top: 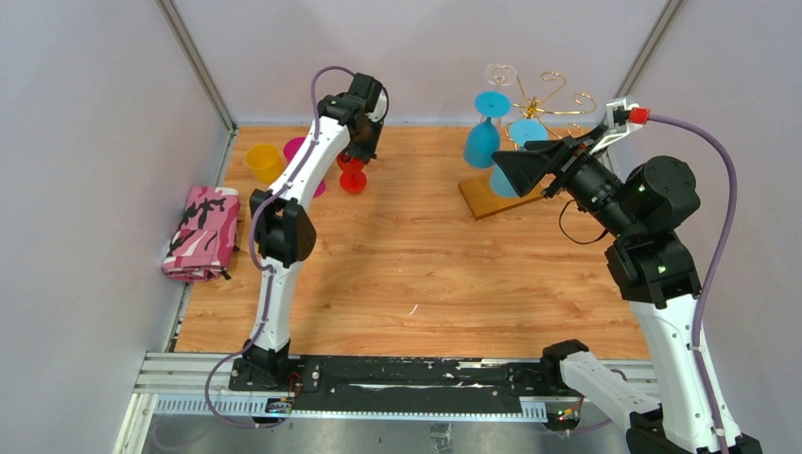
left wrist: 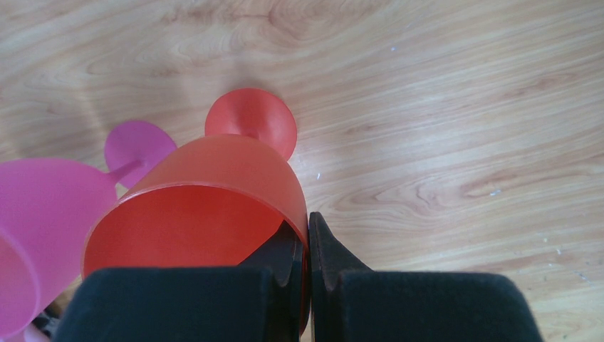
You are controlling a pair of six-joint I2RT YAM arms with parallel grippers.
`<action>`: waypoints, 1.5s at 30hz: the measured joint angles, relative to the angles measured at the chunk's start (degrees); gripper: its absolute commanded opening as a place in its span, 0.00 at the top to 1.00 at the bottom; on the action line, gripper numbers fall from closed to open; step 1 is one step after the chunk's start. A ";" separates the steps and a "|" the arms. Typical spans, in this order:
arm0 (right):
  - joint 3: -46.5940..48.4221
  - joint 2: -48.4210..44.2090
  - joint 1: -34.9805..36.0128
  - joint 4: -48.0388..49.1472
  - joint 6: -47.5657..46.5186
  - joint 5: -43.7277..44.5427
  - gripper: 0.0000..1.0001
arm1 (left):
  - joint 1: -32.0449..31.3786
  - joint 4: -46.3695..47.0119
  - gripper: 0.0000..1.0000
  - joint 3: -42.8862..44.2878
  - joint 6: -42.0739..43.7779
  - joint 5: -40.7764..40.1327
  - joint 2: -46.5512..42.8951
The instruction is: Take the wine glass off the wine glass rack
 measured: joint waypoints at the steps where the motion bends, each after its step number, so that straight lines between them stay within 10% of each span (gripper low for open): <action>1: -0.11 -0.04 0.00 0.00 -0.13 0.09 0.01 | 0.42 -0.04 1.00 0.00 0.00 0.39 0.76; 7: -1.25 0.11 0.00 0.09 -0.72 0.92 0.00 | 3.21 0.28 1.00 0.76 -0.04 2.51 3.04; 19: -3.39 1.27 0.00 1.01 -0.68 1.49 0.05 | 4.20 -0.04 0.46 0.76 -0.04 3.91 3.41; 37: -10.93 -1.79 -0.39 1.84 -0.52 10.14 0.29 | 4.20 2.43 0.40 5.73 -1.97 7.63 -10.12; 45: -18.56 -8.70 -5.79 2.49 3.76 12.44 0.26 | 4.20 35.45 0.34 -26.62 -9.57 24.76 -40.85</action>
